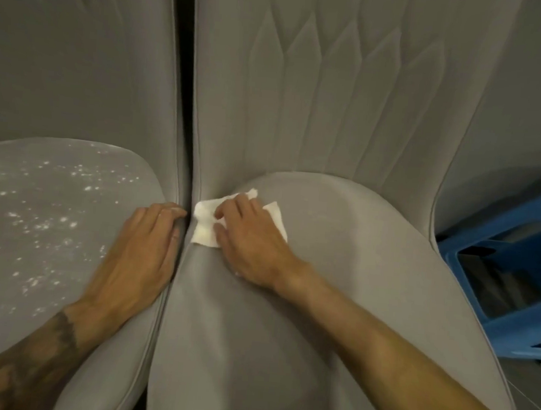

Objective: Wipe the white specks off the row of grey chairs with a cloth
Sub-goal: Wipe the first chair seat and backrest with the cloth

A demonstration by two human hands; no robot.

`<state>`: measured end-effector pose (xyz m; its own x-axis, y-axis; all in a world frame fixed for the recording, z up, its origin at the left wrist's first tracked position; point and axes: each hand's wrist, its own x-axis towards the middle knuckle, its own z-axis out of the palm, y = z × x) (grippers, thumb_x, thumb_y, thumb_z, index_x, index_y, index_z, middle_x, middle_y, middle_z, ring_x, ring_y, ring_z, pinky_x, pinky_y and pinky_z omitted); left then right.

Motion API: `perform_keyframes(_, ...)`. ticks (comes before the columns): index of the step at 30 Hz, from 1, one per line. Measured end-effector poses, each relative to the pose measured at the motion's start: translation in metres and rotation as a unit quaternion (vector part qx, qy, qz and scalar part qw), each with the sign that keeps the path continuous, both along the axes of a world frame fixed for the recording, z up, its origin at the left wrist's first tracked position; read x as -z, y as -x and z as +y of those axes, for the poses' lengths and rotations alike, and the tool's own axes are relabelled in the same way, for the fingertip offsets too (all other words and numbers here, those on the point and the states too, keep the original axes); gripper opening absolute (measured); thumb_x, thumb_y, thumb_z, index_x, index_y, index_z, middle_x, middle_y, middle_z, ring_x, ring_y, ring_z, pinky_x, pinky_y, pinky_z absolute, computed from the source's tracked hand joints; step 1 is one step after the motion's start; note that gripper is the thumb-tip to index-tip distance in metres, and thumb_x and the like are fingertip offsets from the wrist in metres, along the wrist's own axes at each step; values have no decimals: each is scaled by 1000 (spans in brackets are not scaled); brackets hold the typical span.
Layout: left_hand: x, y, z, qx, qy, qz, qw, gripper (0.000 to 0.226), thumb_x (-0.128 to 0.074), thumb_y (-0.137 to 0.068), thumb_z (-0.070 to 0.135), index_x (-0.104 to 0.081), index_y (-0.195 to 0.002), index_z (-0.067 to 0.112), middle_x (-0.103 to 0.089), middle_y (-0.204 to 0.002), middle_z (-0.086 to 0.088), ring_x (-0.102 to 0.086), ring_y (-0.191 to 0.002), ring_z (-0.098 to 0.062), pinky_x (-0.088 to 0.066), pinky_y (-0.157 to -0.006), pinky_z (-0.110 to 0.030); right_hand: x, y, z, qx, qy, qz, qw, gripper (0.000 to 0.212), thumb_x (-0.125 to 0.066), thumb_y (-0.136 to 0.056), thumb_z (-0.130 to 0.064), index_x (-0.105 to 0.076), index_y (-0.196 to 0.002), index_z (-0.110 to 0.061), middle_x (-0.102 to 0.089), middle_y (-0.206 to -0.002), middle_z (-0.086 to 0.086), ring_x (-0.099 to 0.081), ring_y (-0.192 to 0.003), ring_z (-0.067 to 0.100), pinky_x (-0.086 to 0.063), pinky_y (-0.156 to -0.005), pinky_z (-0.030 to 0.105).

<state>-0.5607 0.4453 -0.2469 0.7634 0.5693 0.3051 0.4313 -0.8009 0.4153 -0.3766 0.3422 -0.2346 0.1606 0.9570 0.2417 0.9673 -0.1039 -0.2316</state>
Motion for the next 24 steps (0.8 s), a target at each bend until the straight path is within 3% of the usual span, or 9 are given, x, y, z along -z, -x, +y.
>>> perform_keyframes(5, -2, 1, -3, 11, -25, -1, 1000, 29, -41, -104, 16, -60, -121, 1, -61, -114, -17, -54, -99, -33, -41, -92, -43, -2, -77, -42, 158, 4, -25, 987, 27, -41, -102, -15, -56, -116, 2, -56, -119, 23, -48, -107, 41, -34, -96, 47)
perform_keyframes(9, -4, 1, -4, 4, -16, -1, 1000, 29, -41, -104, 15, -60, -121, 0, -61, -112, -17, -53, -97, -34, -44, -90, -47, 4, -114, -85, 351, -11, -33, 936, 31, -40, -101, -20, -53, -122, -3, -53, -125, 21, -45, -111, 38, -31, -98, 42)
perform_keyframes(11, -3, 2, -3, 2, -17, -1, 1000, 29, -40, -104, 16, -60, -120, 1, -60, -111, -16, -52, -96, -33, -44, -89, -47, 2, -100, -85, 348, -5, -51, 936, 28, -42, -100, -17, -54, -118, 0, -55, -119, 22, -47, -107, 40, -33, -96, 45)
perform_keyframes(13, -1, 2, -1, 6, -19, -6, 1000, 29, -39, -104, 18, -59, -119, 3, -60, -112, -15, -52, -97, -32, -42, -90, -44, 1, -85, -90, 273, -3, -54, 961, 23, -45, -99, -14, -57, -113, 1, -57, -112, 21, -49, -102, 39, -38, -94, 49)
perform_keyframes(15, 1, 2, 2, 7, -25, -5, 1000, 28, -39, -105, 19, -59, -119, 5, -60, -111, -15, -51, -97, -30, -41, -90, -43, -1, -86, -112, 240, 3, -33, 970, 25, -43, -102, -18, -55, -116, -2, -55, -115, 17, -47, -103, 34, -39, -96, 43)
perform_keyframes(18, 5, 1, 3, 13, -34, -5, 999, 17, -44, -108, 13, -57, -117, 7, -60, -110, -15, -49, -96, -28, -39, -88, -41, 1, -103, -174, 294, 42, -60, 953, 30, -34, -105, -25, -53, -120, -6, -50, -124, 13, -43, -107, 28, -36, -96, 39)
perform_keyframes(21, 6, -1, 3, 9, -39, -2, 999, 16, -49, -104, 10, -58, -117, 5, -60, -109, -17, -48, -95, -29, -38, -87, -42, -8, -81, -209, 376, -25, -30, 926, 19, -47, -101, -15, -56, -111, -1, -54, -112, 19, -46, -95, 32, -41, -88, 48)
perform_keyframes(24, 8, -1, 5, 12, -54, 4, 998, 21, -41, -109, 15, -58, -117, 4, -60, -109, -19, -50, -94, -34, -39, -87, -45, -9, -28, -190, 283, -49, -30, 957, 11, -53, -95, -4, -61, -102, -2, -58, -103, 16, -53, -88, 34, -45, -79, 45)
